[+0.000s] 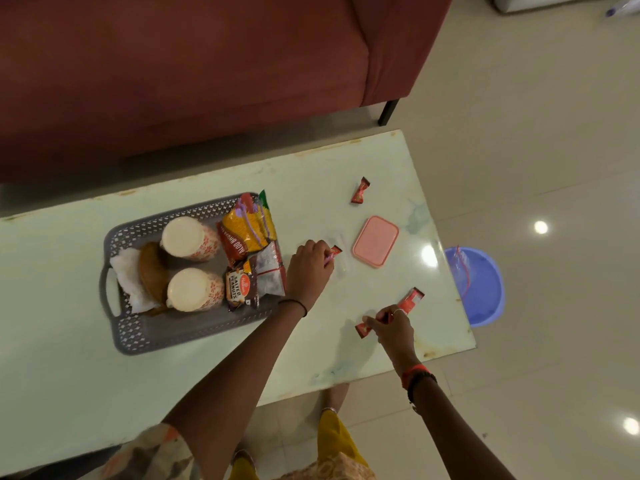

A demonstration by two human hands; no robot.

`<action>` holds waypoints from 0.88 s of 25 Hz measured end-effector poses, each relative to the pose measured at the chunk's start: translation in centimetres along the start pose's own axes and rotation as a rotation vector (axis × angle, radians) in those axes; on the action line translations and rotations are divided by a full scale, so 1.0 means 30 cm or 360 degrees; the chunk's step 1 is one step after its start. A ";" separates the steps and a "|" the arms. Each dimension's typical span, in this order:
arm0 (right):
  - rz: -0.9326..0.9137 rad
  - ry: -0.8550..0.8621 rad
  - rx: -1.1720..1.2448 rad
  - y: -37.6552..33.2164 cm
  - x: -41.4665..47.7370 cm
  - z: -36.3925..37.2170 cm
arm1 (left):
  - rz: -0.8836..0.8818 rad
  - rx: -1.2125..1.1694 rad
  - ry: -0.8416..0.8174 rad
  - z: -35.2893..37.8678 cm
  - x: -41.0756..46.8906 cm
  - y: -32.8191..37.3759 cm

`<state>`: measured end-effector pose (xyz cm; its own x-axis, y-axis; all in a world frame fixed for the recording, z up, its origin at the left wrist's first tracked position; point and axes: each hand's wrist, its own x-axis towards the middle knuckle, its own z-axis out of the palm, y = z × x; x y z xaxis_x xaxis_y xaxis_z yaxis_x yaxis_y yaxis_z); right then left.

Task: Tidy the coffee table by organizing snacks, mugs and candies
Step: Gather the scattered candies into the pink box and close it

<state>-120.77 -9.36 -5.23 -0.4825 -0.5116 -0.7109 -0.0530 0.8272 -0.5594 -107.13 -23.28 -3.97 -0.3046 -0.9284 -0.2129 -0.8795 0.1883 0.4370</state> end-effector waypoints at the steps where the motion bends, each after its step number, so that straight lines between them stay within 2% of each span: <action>1: -0.0015 -0.0027 0.0062 -0.018 0.004 -0.014 | -0.0062 -0.0064 -0.0024 0.009 0.021 0.005; 6: -0.0041 -0.0115 0.0400 -0.122 0.019 -0.060 | -0.0188 -0.0305 0.0023 0.003 0.038 0.028; 9: -0.0122 -0.0088 0.0373 -0.215 0.045 -0.041 | -0.0283 -0.0384 0.0115 -0.018 -0.015 0.032; 14: -0.0537 -0.0168 -0.0095 -0.367 0.108 0.071 | -0.0447 -0.0588 0.0151 -0.020 -0.110 0.046; 19: -0.0843 -0.0209 -0.0594 -0.405 0.166 0.130 | -0.0547 -0.0679 0.0160 -0.020 -0.125 0.059; 22: -0.1034 -0.0378 -0.0900 -0.425 0.178 0.131 | -0.0559 -0.0725 0.0160 -0.024 -0.123 0.053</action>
<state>-119.22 -23.56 -3.57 -0.0166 -0.9019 -0.4315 -0.7063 0.3160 -0.6334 -107.14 -19.78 -1.85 0.0325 -0.9403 -0.3389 -0.6687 -0.2725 0.6918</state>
